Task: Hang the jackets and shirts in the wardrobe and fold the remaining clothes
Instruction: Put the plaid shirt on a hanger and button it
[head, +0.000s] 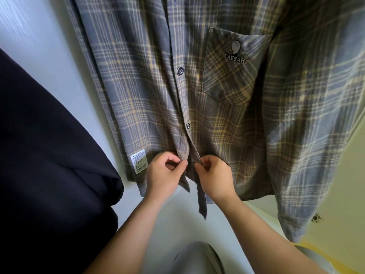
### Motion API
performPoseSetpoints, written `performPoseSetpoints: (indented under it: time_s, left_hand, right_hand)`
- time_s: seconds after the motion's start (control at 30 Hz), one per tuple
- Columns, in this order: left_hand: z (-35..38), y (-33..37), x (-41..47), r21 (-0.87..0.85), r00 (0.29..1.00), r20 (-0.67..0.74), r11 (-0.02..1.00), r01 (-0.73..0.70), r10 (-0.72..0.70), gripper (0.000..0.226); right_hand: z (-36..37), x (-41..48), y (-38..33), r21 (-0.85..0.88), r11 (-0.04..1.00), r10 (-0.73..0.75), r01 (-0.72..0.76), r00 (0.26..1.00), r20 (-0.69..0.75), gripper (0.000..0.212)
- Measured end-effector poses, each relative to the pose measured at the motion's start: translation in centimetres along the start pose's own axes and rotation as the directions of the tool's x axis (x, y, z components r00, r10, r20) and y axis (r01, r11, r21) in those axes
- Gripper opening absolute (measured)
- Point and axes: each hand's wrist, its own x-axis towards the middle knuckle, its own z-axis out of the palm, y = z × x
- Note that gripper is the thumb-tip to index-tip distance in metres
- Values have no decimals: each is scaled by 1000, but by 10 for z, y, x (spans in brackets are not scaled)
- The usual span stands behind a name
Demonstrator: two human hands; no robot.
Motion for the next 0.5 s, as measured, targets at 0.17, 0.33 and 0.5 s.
performPoseSetpoints:
  time_s: [0.17,0.33,0.5]
  left_hand:
    - [-4,-1,-5,-90,1000,-14,996,-4,3,24]
    - [-11,9,-8,-51,986,72,988,-148,151,25]
    - [-15,10,-7,112,974,209,987,-117,92,40]
  right_hand:
    - [2,-4,-3,16,999,40,-39,996,-80,22]
    - [3,-8,-5,11,1000,-12,13,998,-56,27]
    - [3,-8,-6,11,999,-33,33,999,-34,16]
